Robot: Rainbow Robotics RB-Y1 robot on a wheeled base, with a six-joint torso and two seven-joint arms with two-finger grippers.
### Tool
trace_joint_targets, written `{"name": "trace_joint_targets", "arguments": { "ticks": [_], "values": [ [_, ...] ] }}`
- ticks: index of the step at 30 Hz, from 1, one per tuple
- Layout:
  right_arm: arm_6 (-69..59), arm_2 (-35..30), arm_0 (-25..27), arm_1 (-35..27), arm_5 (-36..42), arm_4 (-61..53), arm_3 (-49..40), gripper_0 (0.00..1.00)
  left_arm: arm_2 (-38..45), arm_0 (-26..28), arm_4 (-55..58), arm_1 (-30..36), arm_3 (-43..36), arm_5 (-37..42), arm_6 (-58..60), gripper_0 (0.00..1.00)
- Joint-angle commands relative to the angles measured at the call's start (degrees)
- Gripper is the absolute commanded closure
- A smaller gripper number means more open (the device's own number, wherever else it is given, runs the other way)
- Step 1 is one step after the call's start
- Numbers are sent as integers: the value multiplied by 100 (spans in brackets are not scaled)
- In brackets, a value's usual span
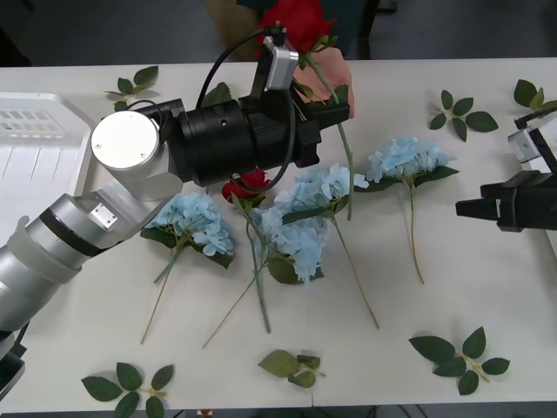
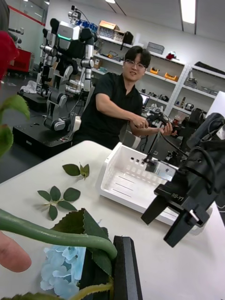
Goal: Place the red flowers into the right box and the blue flowers into the left box. If a person shows an open palm, hand one flower to the person first, then continue sorting.
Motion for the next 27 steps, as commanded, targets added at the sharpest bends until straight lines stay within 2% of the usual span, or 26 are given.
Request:
{"name": "trace_joint_targets", "arguments": {
  "ticks": [1, 7, 11, 17, 27],
  "values": [
    [-444, -68, -112, 550, -199, 923, -188, 15, -76, -73, 50, -56, -174, 13, 204, 100],
    [-1024, -50, -455, 1596, -146, 2145, -188, 15, -76, -82, 58, -56, -174, 13, 204, 100],
    [-1543, 196, -762, 2070, -243, 3033, -188, 15, -67, -82, 67, -56, -174, 13, 204, 100],
    [-2466, 943, -929, 2070, -884, 3929, -188, 15, -76, -82, 67, -65, -183, 13, 204, 100],
    [-2861, 1347, -947, 2053, -999, 4764, -100, 15, -76, -82, 93, -65, -174, 13, 204, 100]
  ]
}}
